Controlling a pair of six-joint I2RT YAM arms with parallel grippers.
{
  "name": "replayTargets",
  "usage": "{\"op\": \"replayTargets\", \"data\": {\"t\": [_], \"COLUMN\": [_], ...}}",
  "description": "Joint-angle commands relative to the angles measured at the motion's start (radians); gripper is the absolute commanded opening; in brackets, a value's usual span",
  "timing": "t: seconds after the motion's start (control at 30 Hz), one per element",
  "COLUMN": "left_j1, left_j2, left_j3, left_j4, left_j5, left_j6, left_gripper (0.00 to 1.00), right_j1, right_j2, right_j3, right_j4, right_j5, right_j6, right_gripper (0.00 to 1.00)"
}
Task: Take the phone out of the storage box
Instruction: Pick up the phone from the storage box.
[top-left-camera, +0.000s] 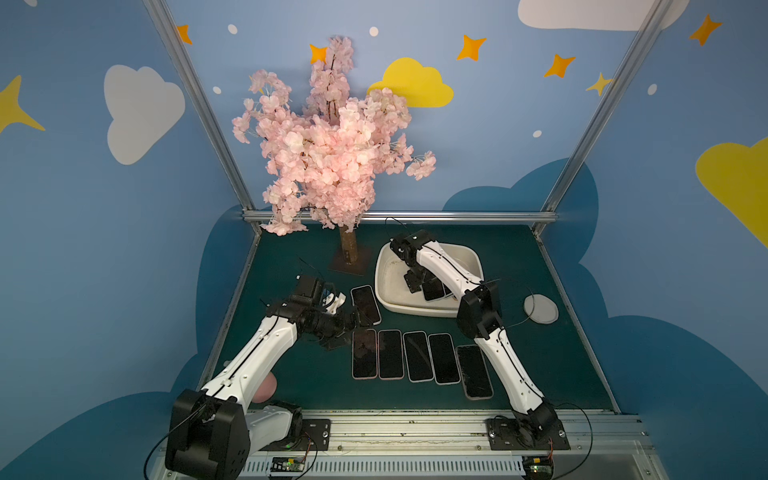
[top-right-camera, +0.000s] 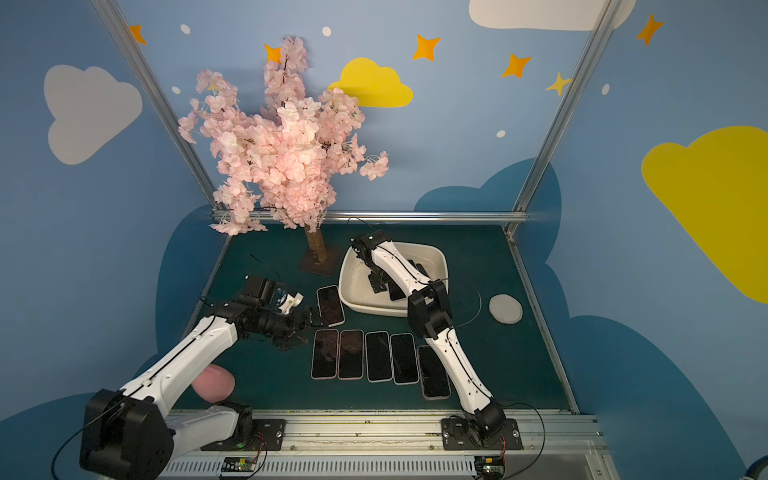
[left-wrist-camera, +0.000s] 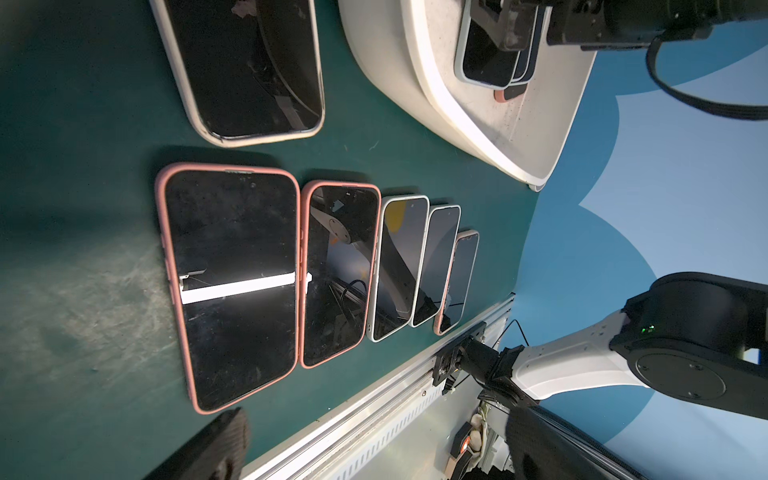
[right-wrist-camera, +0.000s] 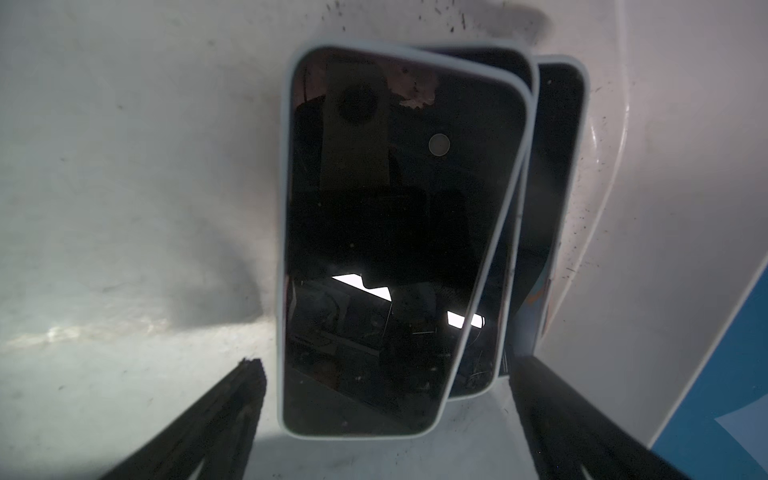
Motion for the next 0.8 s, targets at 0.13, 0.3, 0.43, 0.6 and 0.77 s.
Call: {"op": "replayTargets", "data": {"t": [0.13,0.3,0.43,0.6,0.77], "left_j1": [-0.002,-0.001,-0.002,-0.003,-0.003], "left_j2": [0.005,0.001,0.000,0.003,0.006], "left_j3": [0.016,0.008,0.003,0.001,0.001], "left_j4": [-0.020,-0.022,-0.022,-0.021,-0.019], "left_j5": [0.000,-0.003,-0.003,-0.003,-0.002], "left_j6": [0.020,0.021,0.019,0.020,0.018], "left_gripper": [1.00,1.00,1.00,1.00,1.00], "right_j1": [-0.013,-0.020,-0.022,-0.026,-0.036], "right_j2": [0.045,0.059,0.073,0.089,0.093], "right_j3": [-0.017,-0.032,-0.042,-0.054,-0.067], "right_j4": [0.017,0.017,0.017,0.016,0.015], "right_j5": [0.006,0.012,0.018,0.016,-0.001], "right_j6": [0.020,0.030,0.033,0.036,0.035], "right_gripper": [0.98,0.99,0.99,0.99,0.94]}}
